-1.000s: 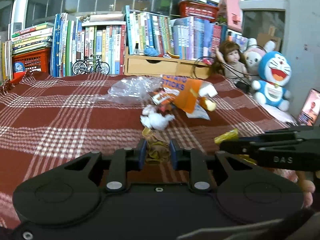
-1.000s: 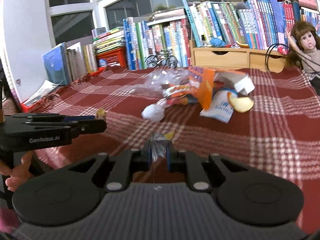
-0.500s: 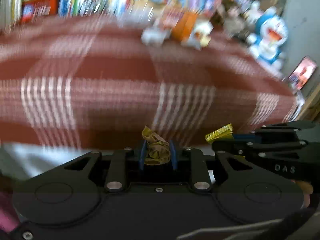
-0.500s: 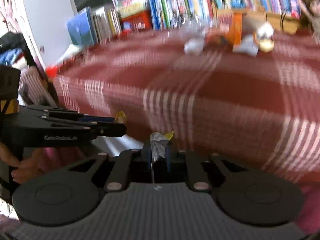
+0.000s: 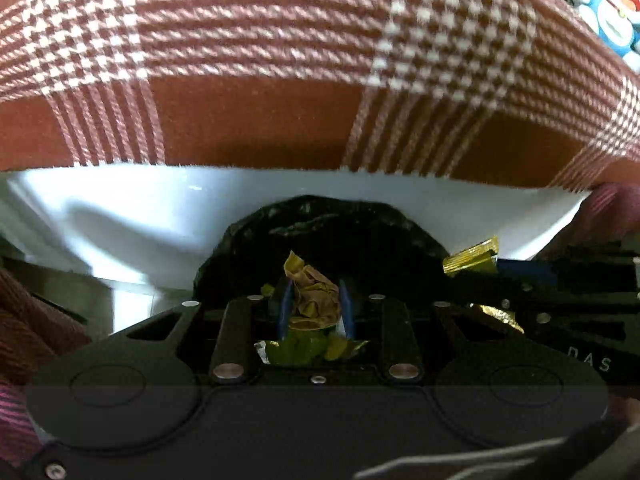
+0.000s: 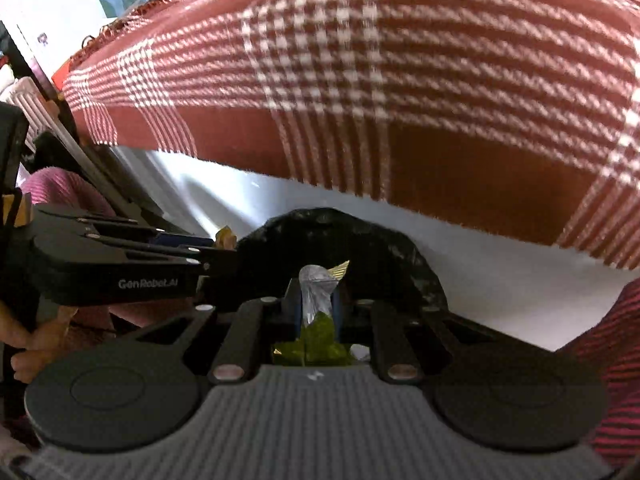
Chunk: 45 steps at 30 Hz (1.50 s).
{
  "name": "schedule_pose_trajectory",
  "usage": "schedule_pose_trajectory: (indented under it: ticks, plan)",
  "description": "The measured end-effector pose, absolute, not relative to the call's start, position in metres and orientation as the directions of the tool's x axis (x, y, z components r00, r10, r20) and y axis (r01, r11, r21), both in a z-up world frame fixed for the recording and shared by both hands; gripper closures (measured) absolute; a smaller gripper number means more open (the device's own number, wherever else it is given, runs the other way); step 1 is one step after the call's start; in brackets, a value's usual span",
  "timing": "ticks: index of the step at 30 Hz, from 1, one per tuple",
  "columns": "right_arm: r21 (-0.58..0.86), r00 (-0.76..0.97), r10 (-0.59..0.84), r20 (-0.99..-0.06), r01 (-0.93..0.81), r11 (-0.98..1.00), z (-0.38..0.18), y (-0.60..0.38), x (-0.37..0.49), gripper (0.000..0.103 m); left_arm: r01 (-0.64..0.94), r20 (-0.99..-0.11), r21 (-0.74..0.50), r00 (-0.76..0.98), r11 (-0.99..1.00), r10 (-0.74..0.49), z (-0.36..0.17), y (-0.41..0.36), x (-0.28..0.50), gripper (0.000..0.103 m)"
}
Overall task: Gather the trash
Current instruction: 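Lower both held wrappers into the black trash bag and open both tools, then move both tools back over the tablecloth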
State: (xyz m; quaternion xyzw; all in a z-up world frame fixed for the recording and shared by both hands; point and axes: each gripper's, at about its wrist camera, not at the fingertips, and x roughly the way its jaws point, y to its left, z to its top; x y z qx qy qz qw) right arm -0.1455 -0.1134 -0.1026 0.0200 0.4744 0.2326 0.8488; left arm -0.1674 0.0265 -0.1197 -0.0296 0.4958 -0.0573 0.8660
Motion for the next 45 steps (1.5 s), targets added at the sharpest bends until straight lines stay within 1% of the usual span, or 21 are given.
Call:
schedule_pose_trajectory:
  ticks: [3, 4, 6, 7, 8, 9, 10, 11, 14, 18, 21, 25, 28, 31, 34, 39, 40, 43, 45]
  plan:
    - [0.252, 0.439, 0.412, -0.798, -0.378, 0.891, -0.104, -0.114, -0.147, 0.08, 0.077, -0.86, -0.102, 0.493, 0.992, -0.127, -0.126, 0.025, -0.172, 0.079]
    - [0.253, 0.439, 0.413, -0.798, -0.378, 0.891, -0.105, -0.114, -0.146, 0.079, 0.087, -0.877, -0.098, 0.463, 0.991, -0.127, -0.127, 0.025, -0.171, 0.078]
    - [0.255, 0.44, 0.414, -0.797, -0.377, 0.89, -0.105, -0.114, -0.145, 0.076, 0.087, -0.877, -0.096, 0.464, 0.992, -0.126, -0.129, 0.025, -0.174, 0.075]
    - [0.257, 0.442, 0.416, -0.795, -0.377, 0.89, -0.104, -0.115, -0.145, 0.073, 0.087, -0.875, -0.094, 0.468, 0.992, -0.125, -0.13, 0.026, -0.175, 0.064]
    - [0.255, 0.444, 0.414, -0.794, -0.375, 0.891, -0.104, -0.114, -0.144, 0.056, 0.086, -0.872, -0.092, 0.474, 0.992, -0.122, -0.13, 0.027, -0.176, 0.046]
    - [0.256, 0.445, 0.416, -0.793, -0.375, 0.891, -0.104, -0.112, -0.143, 0.051, 0.08, -0.869, -0.084, 0.482, 0.993, -0.112, -0.131, 0.026, -0.175, 0.038]
    - [0.259, 0.448, 0.419, -0.79, -0.375, 0.89, -0.104, -0.113, -0.143, 0.042, 0.079, -0.866, -0.073, 0.49, 0.994, -0.102, -0.131, 0.023, -0.167, 0.029]
    - [0.26, 0.452, 0.42, -0.787, -0.374, 0.89, -0.103, -0.112, -0.142, 0.039, 0.078, -0.863, -0.062, 0.497, 0.995, -0.093, -0.13, 0.023, -0.162, 0.026]
    - [0.256, 0.456, 0.418, -0.786, -0.375, 0.891, -0.102, -0.114, -0.142, 0.036, 0.085, -0.857, -0.043, 0.509, 0.995, -0.081, -0.125, 0.024, -0.161, 0.02]
    - [0.256, 0.469, 0.418, -0.778, -0.371, 0.893, -0.099, -0.118, -0.142, 0.035, 0.09, -0.847, -0.052, 0.523, 0.995, -0.091, -0.113, 0.027, -0.162, 0.019]
    - [0.232, 0.507, 0.416, -0.755, -0.387, 0.892, -0.085, -0.119, -0.143, 0.035, 0.122, -0.819, -0.072, 0.559, 0.99, -0.129, -0.09, 0.031, -0.164, 0.018]
    - [0.208, 0.589, 0.451, -0.671, -0.433, 0.877, -0.043, -0.128, -0.141, 0.029, 0.197, -0.73, -0.066, 0.659, 0.978, -0.182, -0.04, 0.035, -0.164, 0.008]
    - [0.164, 0.663, 0.451, -0.598, -0.449, 0.878, -0.008, -0.138, -0.132, 0.026, 0.242, -0.648, -0.059, 0.729, 0.969, -0.221, -0.005, 0.038, -0.157, 0.004]
    - [0.114, 0.728, 0.405, -0.553, -0.415, 0.903, 0.017, -0.149, -0.112, 0.026, 0.255, -0.586, -0.062, 0.773, 0.965, -0.242, 0.019, 0.036, -0.138, 0.003]
    - [0.055, 0.796, 0.315, -0.517, -0.336, 0.94, 0.031, -0.159, -0.085, 0.025, 0.243, -0.551, -0.057, 0.801, 0.968, -0.234, 0.034, 0.026, -0.11, 0.002]
    - [0.017, 0.845, 0.199, -0.496, -0.22, 0.975, 0.039, -0.188, -0.02, 0.025, 0.217, -0.525, -0.1, 0.817, 0.971, -0.237, 0.038, 0.01, -0.046, 0.002]
    - [0.018, 0.845, 0.187, -0.502, -0.206, 0.978, 0.037, -0.194, -0.005, 0.024, 0.207, -0.521, -0.111, 0.821, 0.972, -0.234, 0.036, 0.006, -0.034, 0.002]
    - [0.005, 0.834, 0.179, -0.522, -0.207, 0.978, 0.031, -0.206, 0.039, 0.005, 0.182, -0.523, -0.128, 0.823, 0.975, -0.222, 0.025, -0.003, 0.004, 0.002]
    - [-0.031, 0.838, 0.141, -0.528, -0.184, 0.982, 0.025, -0.207, 0.065, 0.002, 0.158, -0.534, -0.124, 0.822, 0.98, -0.201, 0.018, -0.01, 0.025, 0.002]
